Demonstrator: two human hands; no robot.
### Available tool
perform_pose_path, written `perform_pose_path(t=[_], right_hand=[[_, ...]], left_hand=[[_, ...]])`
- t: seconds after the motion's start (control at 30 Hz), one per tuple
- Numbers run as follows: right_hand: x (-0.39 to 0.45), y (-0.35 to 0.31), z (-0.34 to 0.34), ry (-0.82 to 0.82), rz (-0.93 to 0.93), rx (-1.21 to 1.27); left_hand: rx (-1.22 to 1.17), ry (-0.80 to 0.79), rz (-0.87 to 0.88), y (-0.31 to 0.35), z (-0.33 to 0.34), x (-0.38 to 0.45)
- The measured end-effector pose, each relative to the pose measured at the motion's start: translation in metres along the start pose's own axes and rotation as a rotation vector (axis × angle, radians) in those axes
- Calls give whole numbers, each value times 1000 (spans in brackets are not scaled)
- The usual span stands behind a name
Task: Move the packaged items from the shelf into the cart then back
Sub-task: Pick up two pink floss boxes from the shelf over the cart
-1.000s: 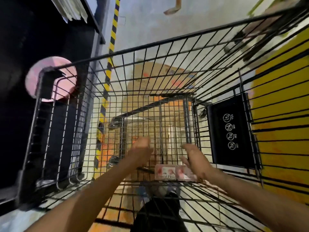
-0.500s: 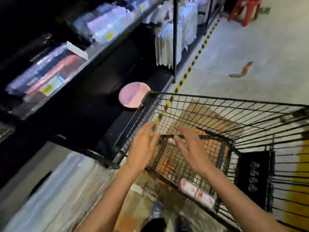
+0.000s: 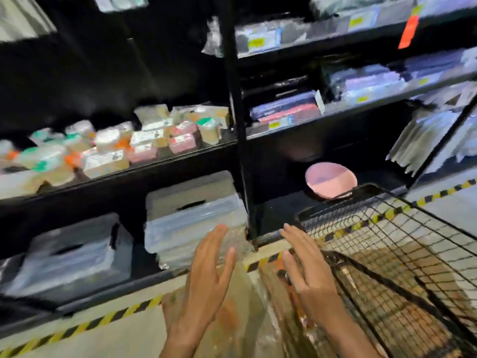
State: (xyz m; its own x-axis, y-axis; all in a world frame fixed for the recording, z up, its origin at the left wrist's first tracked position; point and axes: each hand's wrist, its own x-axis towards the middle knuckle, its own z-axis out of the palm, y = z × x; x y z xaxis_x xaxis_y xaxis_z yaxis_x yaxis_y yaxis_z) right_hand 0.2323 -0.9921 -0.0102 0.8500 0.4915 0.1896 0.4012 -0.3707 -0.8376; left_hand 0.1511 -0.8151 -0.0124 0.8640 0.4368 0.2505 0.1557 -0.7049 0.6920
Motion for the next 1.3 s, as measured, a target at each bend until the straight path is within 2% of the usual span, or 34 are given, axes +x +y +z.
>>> perform_pose_path(t=[0.23, 0.47, 0.7, 1.0, 1.2, 1.3], right_hand=[[7, -69, 108, -184, -148, -4], [8, -160, 231, -280, -312, 2], [13, -219, 321, -362, -357, 44], [69, -260, 420, -465, -361, 54], [138, -285, 494, -539, -369, 72], [182, -307, 524, -517, -400, 88]], left_hand=[[82, 240, -149, -80, -111, -60], [225, 354, -180, -162, -234, -100], [266, 474, -216, -229, -316, -120], [207, 543, -311, -314, -363, -86], [170, 554, -352, -374, -401, -22], [167, 555, -357, -401, -427, 20]])
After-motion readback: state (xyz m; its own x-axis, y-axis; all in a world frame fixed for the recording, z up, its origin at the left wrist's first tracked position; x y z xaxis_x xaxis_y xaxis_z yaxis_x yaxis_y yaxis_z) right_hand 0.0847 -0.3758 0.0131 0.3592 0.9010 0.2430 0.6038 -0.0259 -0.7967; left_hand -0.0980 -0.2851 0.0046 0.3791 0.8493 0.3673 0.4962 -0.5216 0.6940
